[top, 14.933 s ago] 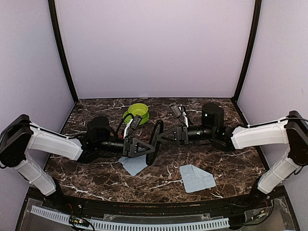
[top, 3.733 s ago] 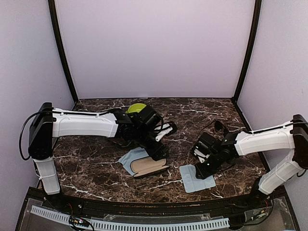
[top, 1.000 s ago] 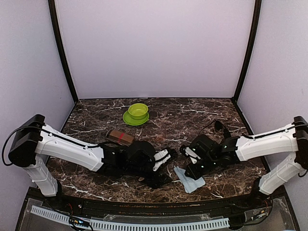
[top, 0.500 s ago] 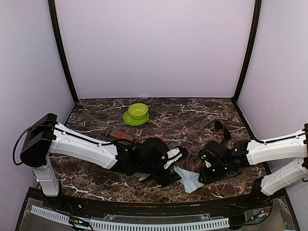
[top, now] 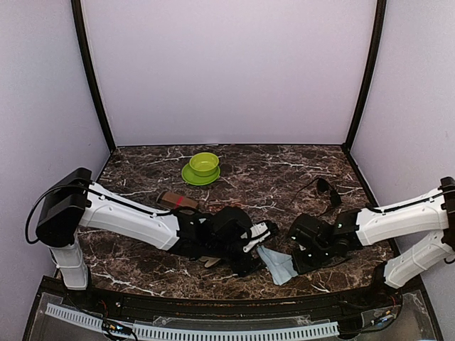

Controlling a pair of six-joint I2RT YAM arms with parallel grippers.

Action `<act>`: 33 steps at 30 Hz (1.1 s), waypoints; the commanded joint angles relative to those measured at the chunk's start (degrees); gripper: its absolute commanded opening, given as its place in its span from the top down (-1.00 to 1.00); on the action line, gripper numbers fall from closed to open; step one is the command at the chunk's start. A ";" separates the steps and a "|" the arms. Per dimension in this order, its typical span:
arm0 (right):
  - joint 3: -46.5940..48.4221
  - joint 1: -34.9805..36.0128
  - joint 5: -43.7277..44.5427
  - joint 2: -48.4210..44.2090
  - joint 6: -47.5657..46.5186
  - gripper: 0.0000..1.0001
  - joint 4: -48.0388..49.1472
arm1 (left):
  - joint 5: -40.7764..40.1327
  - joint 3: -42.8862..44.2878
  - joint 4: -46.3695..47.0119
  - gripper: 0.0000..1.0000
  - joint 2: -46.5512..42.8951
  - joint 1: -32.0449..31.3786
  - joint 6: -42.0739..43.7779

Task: Organize the sunglasses
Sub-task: Pick up the corner of the glasses cleaning cloth at the corner of the board.

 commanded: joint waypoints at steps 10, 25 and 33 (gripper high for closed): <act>0.40 6.48 6.19 5.35 5.01 0.92 -3.23 | -0.77 -1.39 0.67 -0.44 -0.91 0.91 -2.05; -0.27 -2.47 3.83 -11.06 -4.29 1.00 -1.35 | 4.29 2.46 5.64 -0.35 2.33 3.23 -0.48; -1.68 -9.58 -1.82 -14.99 -7.71 1.00 -0.03 | 7.56 8.67 7.69 -0.30 8.01 3.76 6.08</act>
